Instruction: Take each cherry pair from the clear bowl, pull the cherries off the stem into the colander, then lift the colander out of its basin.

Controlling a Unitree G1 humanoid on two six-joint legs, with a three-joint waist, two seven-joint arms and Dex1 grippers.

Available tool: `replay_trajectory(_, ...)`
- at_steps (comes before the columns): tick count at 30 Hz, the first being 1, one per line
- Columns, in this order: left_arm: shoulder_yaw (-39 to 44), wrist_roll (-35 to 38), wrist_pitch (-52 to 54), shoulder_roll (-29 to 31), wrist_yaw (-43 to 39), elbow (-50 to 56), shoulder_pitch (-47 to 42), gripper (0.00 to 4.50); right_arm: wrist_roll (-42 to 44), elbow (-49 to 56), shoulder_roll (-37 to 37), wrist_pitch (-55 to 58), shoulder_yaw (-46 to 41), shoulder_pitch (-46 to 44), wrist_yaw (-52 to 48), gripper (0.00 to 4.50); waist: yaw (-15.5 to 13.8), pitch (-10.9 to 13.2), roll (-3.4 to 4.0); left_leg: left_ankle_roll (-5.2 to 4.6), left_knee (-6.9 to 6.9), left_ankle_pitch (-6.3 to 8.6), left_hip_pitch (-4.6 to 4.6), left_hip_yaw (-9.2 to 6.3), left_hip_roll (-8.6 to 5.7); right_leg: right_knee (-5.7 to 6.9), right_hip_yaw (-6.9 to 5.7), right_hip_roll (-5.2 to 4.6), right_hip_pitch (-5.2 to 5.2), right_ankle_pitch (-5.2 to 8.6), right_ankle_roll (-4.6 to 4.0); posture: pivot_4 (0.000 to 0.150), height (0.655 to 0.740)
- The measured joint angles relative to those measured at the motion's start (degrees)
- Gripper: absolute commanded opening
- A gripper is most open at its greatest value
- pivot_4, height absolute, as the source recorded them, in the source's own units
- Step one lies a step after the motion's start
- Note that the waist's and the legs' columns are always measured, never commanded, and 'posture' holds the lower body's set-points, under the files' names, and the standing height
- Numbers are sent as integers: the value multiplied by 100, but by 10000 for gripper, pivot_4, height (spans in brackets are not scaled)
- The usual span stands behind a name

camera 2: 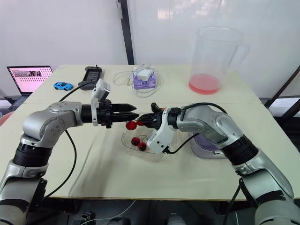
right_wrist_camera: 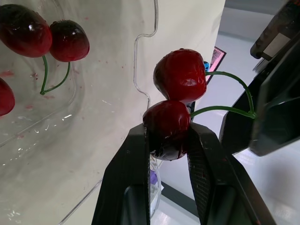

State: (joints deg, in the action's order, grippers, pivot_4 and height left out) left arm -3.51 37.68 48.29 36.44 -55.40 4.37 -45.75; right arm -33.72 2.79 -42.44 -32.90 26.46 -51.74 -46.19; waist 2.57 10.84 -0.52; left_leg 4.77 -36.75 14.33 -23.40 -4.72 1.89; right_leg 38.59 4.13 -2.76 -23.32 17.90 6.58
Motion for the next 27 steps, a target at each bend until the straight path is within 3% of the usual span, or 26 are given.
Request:
replay_trajectory(2,0,-3,20,0,-8,0,0,921,10,33,4,6,0,0,-25,7637,0,0,0,0,-1,0,0,0,0,1,0,0,0,0,0,1500,7332)
replay_trajectory(9,-15,-74,94,-6,-69,14,70,365,231,50,2,218,-18,18,-284,7637,-3,0,0,-1,-3,0,0,0,0,2,0,0,2,0,0,1500,7332)
replay_trajectory(15,87,-24,137,-185,42,77,103,0,962,275,-96,600,-261,186,-729,32924,-3,0,0,-15,-16,8,-1,-3,1,4,-2,1,7,0,0,1500,7332)
replay_trajectory(17,100,-16,136,-191,54,80,104,0,1213,359,-192,760,-378,255,-905,32924,-9,0,0,-26,-16,15,-1,-3,0,4,-2,0,8,0,0,1500,7332)
replay_trajectory(22,101,10,61,-323,29,81,111,0,3325,1493,-332,3651,-1035,801,-1924,32924,-20,0,0,-37,-24,21,-2,-9,0,5,-4,-1,17,0,0,1500,7332)
replay_trajectory(27,151,51,-44,-429,15,80,107,0,4987,2031,55,6458,-1936,887,-1564,32924,-9,0,0,-41,-26,23,2,-11,1,16,-4,4,15,1,-1,1500,7332)
